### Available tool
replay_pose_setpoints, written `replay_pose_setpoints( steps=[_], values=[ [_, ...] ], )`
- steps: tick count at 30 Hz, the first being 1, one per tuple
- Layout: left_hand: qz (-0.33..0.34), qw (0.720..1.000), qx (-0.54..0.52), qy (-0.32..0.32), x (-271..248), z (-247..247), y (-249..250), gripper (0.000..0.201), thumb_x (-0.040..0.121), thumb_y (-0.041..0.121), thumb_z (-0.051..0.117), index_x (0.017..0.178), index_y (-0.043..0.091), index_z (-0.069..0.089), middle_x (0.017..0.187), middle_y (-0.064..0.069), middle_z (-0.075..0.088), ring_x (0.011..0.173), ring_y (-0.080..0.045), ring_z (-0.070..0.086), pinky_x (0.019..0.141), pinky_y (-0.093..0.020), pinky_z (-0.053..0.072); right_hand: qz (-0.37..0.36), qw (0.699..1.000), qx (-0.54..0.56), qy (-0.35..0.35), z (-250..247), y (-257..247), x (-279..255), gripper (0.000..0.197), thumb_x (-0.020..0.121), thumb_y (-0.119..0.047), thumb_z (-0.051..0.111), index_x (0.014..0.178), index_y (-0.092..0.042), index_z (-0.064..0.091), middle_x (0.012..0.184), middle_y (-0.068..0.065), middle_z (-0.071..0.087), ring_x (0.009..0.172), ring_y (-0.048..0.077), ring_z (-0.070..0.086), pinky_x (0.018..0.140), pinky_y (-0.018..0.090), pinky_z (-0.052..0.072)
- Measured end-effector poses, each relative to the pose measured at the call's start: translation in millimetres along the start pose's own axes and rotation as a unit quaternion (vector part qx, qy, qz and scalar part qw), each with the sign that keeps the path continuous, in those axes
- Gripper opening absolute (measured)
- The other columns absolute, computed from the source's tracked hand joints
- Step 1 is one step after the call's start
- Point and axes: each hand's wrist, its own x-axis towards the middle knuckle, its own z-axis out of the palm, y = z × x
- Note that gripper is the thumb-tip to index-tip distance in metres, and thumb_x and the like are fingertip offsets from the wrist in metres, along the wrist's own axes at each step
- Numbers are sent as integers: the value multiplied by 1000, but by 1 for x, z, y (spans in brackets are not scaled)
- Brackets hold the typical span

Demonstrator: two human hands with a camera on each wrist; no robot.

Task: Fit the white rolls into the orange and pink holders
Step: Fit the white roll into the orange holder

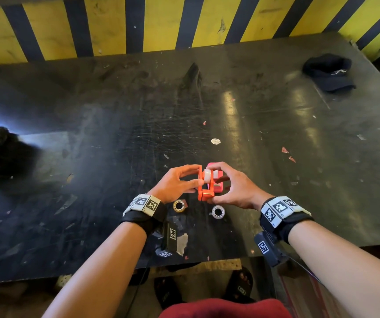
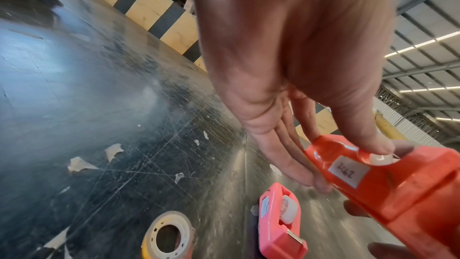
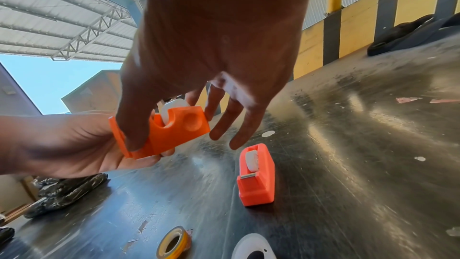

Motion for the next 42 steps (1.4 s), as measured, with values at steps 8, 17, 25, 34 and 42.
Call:
replay_pose_setpoints(
  steps=[8, 17, 25, 34, 42],
  values=[
    [-13, 1000, -5, -11, -4, 0, 6, 51, 90, 12, 73, 139, 16, 59, 137, -3, 65, 124, -22, 66, 90, -41, 63, 11, 1000, 9, -24, -6, -5, 0, 86, 64, -36, 99, 135, -41, 51, 131, -8, 63, 115, 10, 64, 92, 21, 52],
    [-1, 1000, -20, 3, -14, 2, 13, 53, 89, 14, 74, 140, 13, 58, 137, -5, 65, 121, -19, 67, 80, -29, 63, 23, 999, 32, -24, -7, -11, 0, 85, 63, -31, 100, 134, -38, 54, 125, -11, 64, 111, 3, 64, 79, 6, 48],
    [-45, 999, 10, -13, -19, 1, 15, 57, 88, 18, 77, 134, 24, 45, 140, -4, 63, 107, -27, 74, 93, -57, 59, 8, 999, 18, -39, 1, -11, -1, 92, 64, -20, 98, 139, -38, 48, 132, -5, 57, 117, 11, 61, 79, 5, 51],
    [-5, 996, 90, 21, -30, 0, 31, 52, 92, 16, 73, 135, 23, 44, 135, -6, 60, 88, -23, 79, 82, -39, 65, -5, 1000, 20, -22, 1, -14, -4, 81, 62, -23, 98, 129, -37, 56, 134, -7, 56, 116, 14, 63, 89, 24, 60],
    [103, 942, 316, 52, -25, 11, 41, 32, 83, 30, 83, 109, 28, 63, 116, 6, 70, 75, -15, 75, 76, -39, 63, 12, 1000, 24, -3, 4, -19, -4, 85, 58, -29, 101, 128, -39, 54, 126, -11, 58, 113, 8, 62, 83, 17, 55]
  ],
)
